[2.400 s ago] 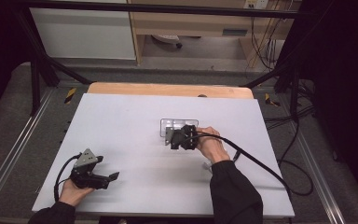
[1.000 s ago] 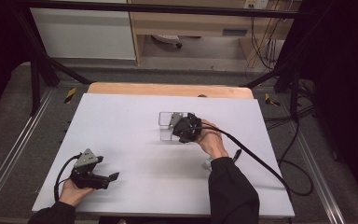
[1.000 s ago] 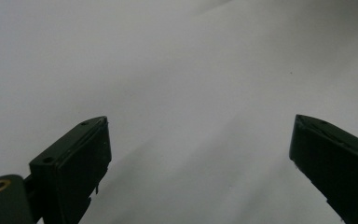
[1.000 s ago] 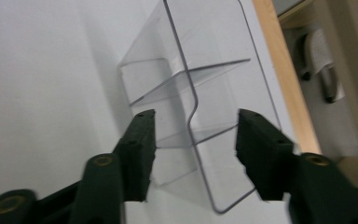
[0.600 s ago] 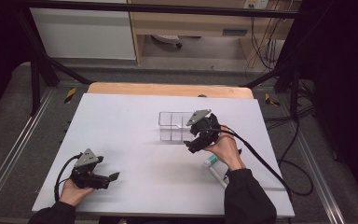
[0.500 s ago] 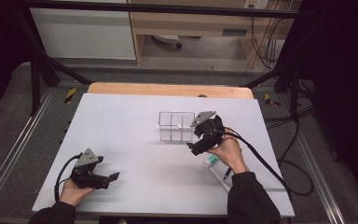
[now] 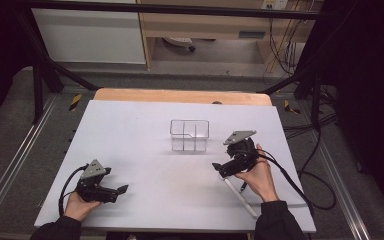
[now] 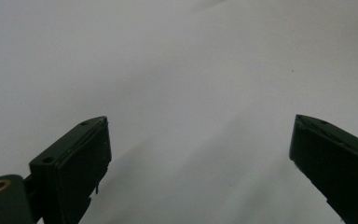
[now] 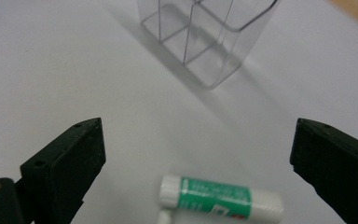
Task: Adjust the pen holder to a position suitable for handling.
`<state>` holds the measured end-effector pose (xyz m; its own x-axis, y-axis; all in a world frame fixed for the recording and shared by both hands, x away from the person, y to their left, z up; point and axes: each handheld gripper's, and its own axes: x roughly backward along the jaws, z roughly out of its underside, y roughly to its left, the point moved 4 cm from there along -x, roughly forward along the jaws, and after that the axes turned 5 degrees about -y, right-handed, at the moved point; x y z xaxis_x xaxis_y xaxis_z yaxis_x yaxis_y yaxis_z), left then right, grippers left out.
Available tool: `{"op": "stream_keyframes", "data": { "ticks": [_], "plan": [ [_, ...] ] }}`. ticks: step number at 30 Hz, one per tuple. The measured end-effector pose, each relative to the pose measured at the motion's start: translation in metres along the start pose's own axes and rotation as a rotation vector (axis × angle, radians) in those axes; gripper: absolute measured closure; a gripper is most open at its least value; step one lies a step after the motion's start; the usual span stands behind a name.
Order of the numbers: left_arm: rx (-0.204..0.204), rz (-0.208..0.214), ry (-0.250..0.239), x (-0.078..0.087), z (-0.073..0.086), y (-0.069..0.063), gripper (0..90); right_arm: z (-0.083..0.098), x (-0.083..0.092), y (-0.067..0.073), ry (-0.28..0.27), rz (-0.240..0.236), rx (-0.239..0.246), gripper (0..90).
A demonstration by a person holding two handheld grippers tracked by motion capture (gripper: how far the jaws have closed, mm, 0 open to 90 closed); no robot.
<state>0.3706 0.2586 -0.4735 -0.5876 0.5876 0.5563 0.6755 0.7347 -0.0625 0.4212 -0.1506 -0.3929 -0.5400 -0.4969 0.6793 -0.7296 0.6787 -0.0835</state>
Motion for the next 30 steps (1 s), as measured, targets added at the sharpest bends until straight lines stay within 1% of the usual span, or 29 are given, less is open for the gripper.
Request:
{"op": "stream_keyframes", "data": {
  "ticks": [1,2,3,4,5,8,10,13,16,18,21,22,25,27,30],
  "plan": [
    [0.000,0.000,0.000,0.000,0.000,0.000,5.2,0.003,0.000,0.000,0.016,-0.022,-0.039,3.7],
    [-0.001,0.000,0.000,0.000,0.000,0.000,5.2,0.007,0.001,-0.001,0.023,-0.039,-0.052,3.9],
    [0.000,0.000,0.001,0.000,0.000,0.000,5.2,0.011,0.002,-0.001,0.017,-0.036,-0.059,3.9],
    [0.000,0.000,0.002,0.000,0.000,0.000,5.2,0.015,0.003,-0.001,0.008,-0.027,-0.053,4.0],
    [0.000,0.000,0.002,0.000,0.000,0.000,5.2,0.020,0.004,0.000,0.013,-0.027,-0.045,3.6],
    [0.000,0.000,0.004,-0.001,0.000,0.000,5.2,0.031,0.005,0.002,0.031,-0.012,-0.049,3.2],
    [-0.001,0.000,0.004,0.000,0.000,0.000,5.2,0.038,0.006,0.002,0.037,-0.008,-0.064,3.3],
    [0.000,0.000,0.002,0.000,0.000,0.000,5.2,0.048,0.008,0.004,0.032,-0.002,-0.082,3.3],
    [0.000,0.000,0.003,0.000,0.001,0.000,5.2,0.058,0.010,0.003,0.029,0.017,-0.097,4.1],
    [-0.001,0.000,0.003,0.000,0.001,0.000,5.2,0.064,0.013,0.001,0.029,0.029,-0.118,4.7],
    [0.000,0.000,0.004,0.000,0.001,0.000,5.2,0.072,0.017,-0.007,0.024,0.062,-0.150,6.3],
    [0.000,0.000,0.004,0.000,0.001,0.000,5.2,0.076,0.018,-0.009,0.030,0.075,-0.161,6.7],
    [0.000,0.000,0.003,0.000,0.000,0.000,5.2,0.085,0.021,-0.015,0.031,0.103,-0.184,9.9],
    [0.000,0.000,0.005,0.000,0.000,0.000,5.2,0.090,0.023,-0.017,0.030,0.102,-0.199,13.7],
    [0.000,0.000,0.004,0.000,0.000,0.000,5.2,0.097,0.023,-0.017,0.032,0.103,-0.199,20.2]
  ]
}}
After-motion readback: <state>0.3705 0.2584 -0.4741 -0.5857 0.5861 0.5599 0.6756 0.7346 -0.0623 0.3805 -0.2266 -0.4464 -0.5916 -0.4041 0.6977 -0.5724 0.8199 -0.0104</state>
